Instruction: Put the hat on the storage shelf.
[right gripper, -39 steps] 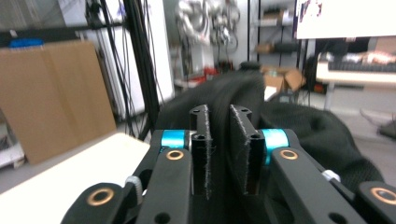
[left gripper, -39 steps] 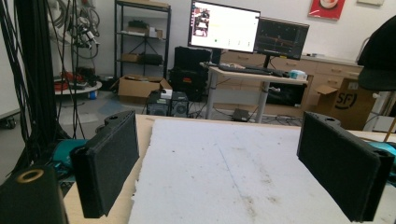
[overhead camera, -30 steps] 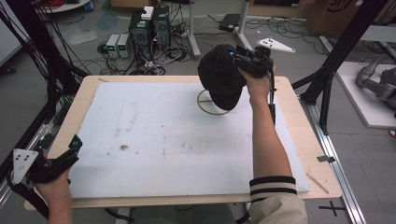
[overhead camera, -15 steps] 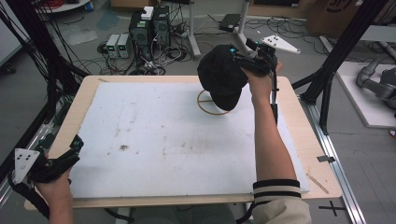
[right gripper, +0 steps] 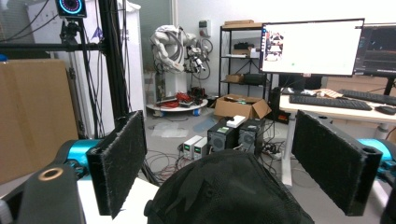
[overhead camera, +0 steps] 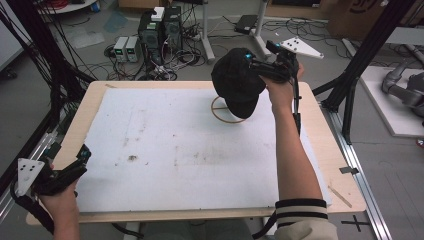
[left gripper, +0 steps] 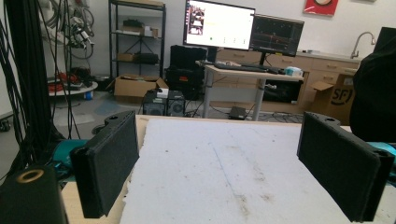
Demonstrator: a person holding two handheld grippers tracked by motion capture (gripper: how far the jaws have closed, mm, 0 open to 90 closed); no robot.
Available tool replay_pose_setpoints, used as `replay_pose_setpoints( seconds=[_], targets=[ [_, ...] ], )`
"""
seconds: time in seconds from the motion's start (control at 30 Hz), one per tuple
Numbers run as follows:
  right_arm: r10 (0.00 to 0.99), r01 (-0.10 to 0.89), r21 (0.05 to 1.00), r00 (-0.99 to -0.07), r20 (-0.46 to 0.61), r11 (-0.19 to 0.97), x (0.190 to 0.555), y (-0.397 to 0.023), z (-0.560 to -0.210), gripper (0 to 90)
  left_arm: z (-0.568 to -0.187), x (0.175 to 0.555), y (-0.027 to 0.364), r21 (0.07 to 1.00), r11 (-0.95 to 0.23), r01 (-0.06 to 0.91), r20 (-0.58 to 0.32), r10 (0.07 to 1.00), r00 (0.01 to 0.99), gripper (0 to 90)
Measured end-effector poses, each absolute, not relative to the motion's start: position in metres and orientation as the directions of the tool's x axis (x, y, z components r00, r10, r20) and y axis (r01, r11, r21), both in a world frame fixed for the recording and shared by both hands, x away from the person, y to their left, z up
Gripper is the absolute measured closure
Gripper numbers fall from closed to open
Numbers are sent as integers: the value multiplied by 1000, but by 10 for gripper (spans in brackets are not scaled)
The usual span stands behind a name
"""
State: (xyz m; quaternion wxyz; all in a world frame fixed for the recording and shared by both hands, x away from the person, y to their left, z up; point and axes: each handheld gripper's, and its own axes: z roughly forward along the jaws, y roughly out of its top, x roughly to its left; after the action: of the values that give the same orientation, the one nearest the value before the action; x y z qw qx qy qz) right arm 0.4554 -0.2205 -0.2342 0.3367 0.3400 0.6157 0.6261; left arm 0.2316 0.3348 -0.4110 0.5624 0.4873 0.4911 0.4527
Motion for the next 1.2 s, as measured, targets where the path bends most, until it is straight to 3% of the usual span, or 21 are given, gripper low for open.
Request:
replay_pose_setpoints(
  seconds=[0.17,0.87,1.2],
  targets=[
    [840,-13,1000,-543,8,-17,448,-220,-232,134,-411,232,334,994,109,-26,-105,988,111,130],
    [830,-80,997,-557,-26,-22,403,-242,-224,124,-411,234,328,995,100,-22,-96,987,130,129],
    [843,-58,998,-538,-22,-11,385,-260,-234,124,-411,236,325,995,94,-20,-90,986,137,130]
  ],
)
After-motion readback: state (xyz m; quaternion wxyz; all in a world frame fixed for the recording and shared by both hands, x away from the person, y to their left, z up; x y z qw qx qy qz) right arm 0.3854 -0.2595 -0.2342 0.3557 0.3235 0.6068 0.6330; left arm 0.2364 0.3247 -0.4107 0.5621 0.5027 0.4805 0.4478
